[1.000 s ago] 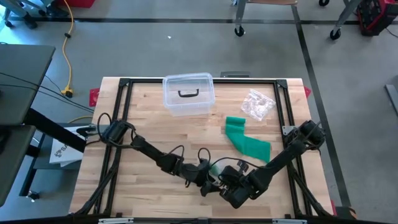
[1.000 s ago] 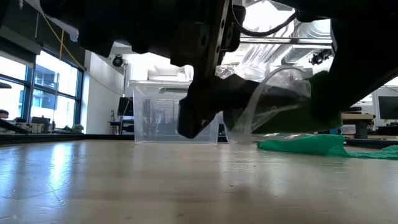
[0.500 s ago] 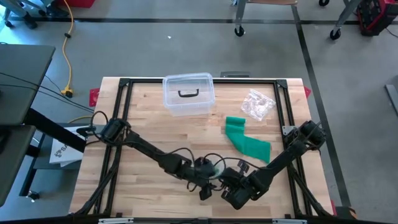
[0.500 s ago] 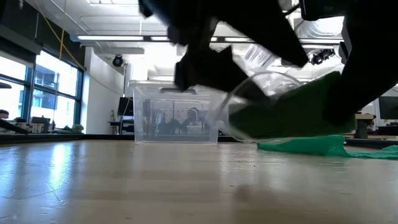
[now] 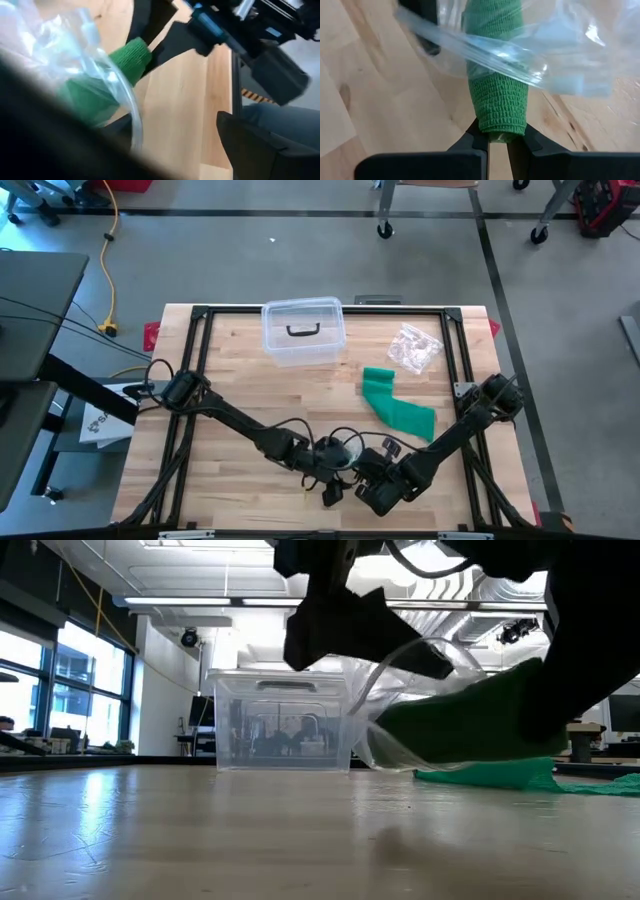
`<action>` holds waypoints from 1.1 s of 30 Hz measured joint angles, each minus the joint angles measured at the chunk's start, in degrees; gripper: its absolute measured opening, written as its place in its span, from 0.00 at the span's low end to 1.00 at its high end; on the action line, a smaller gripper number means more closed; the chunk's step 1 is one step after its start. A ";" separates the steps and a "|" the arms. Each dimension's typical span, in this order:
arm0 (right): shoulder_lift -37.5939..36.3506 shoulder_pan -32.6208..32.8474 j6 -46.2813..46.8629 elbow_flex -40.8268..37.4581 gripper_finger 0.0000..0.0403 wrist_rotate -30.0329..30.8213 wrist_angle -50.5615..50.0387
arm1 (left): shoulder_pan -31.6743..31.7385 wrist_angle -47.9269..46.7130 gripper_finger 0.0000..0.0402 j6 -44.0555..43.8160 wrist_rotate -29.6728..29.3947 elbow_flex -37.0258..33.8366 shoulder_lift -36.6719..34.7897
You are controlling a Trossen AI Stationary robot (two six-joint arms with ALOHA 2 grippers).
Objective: Roll bandage
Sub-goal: Put the green bandage into the zip bag
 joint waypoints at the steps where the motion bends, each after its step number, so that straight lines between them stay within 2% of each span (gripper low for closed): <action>1: 0.01 0.00 0.00 0.00 0.06 -0.29 0.04 | 0.02 0.14 0.68 1.24 -0.02 0.00 0.00; 6: 0.00 0.04 -0.60 0.00 0.06 -0.88 0.13 | -0.25 1.40 0.61 14.46 -1.10 0.00 0.00; 12: -0.01 0.06 -0.76 0.00 0.08 -0.88 0.15 | -2.38 -0.01 0.47 32.10 -11.74 1.16 0.04; 16: 0.00 0.04 -1.39 0.00 0.07 -0.86 0.26 | -3.52 -3.31 0.44 40.92 -16.14 3.17 0.04; 26: 0.01 -0.07 -1.26 0.00 0.07 -0.84 0.28 | -2.58 -23.42 0.62 32.64 -16.13 11.13 0.05; 33: 0.00 0.02 -2.57 0.00 0.07 -1.32 0.27 | 1.03 -44.50 0.58 18.35 -22.22 11.39 -0.76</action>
